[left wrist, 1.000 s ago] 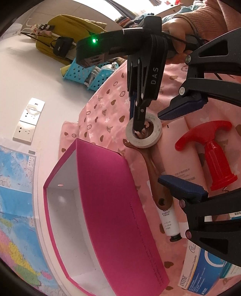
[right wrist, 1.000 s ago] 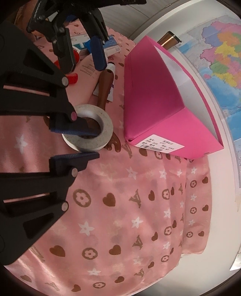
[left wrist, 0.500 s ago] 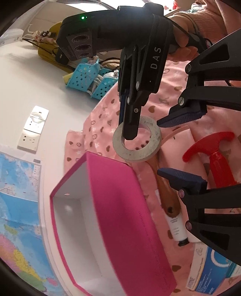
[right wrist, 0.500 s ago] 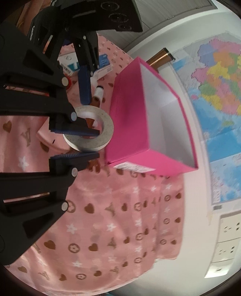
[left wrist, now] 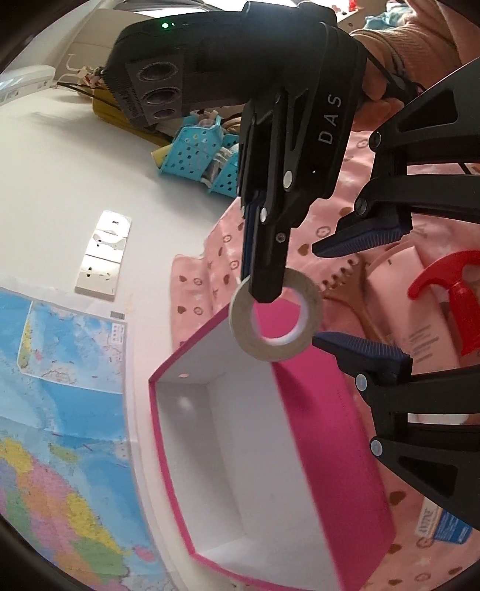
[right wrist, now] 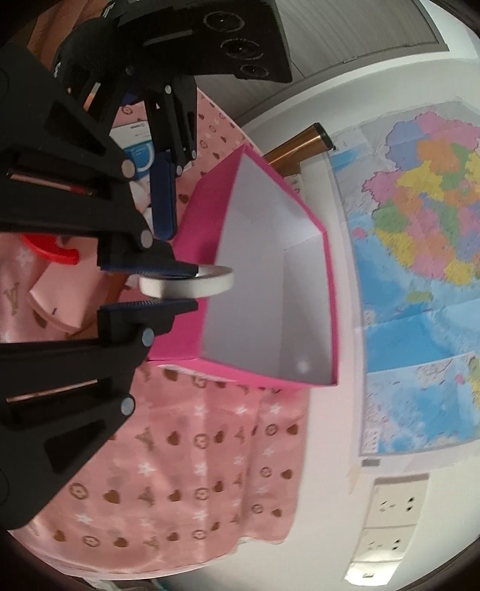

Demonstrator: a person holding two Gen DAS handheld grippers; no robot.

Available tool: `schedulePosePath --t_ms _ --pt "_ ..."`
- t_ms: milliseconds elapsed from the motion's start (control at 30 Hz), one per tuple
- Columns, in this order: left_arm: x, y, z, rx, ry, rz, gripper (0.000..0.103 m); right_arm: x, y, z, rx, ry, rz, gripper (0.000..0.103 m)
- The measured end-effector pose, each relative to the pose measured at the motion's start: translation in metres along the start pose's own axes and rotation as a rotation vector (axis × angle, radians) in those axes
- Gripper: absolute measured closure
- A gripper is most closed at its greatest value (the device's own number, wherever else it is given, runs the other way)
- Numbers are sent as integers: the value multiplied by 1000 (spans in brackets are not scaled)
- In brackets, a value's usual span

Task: Organize rigid objects
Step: 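Lift the tape roll and carry it over the pink box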

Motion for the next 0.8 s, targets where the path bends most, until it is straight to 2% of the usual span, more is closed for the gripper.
schedulePosePath --t_ms 200,300,367,400,500,533,800 --pt "9 12 -1 13 -9 19 61 18 4 0 16 -29 22 93" --pt "5 22 -9 42 13 39 61 22 5 -4 5 -34 44 93" --pt "-4 25 -13 32 32 58 62 19 -4 -8 3 -20 17 93" --pt "-7 26 -14 32 38 62 62 16 -8 -10 11 -7 -1 92" --pt "-14 30 -16 31 53 70 62 -2 -21 -15 -10 44 -30 71" --pt "-15 31 -17 31 56 74 62 -10 -26 -17 -27 62 -32 69" --pt "-22 37 -27 45 92 90 62 -48 -43 -49 -85 184 -44 68"
Point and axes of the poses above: each gripper's, at about its wrist camera, not at the fingertips, and z roughly against the way its jaws point, y to its left, x to its top, the point moved 3 cm from there along -z, roughly the way its jaws point, and after that the axes turned 6 degrees about -x, right-handed, at the moved point
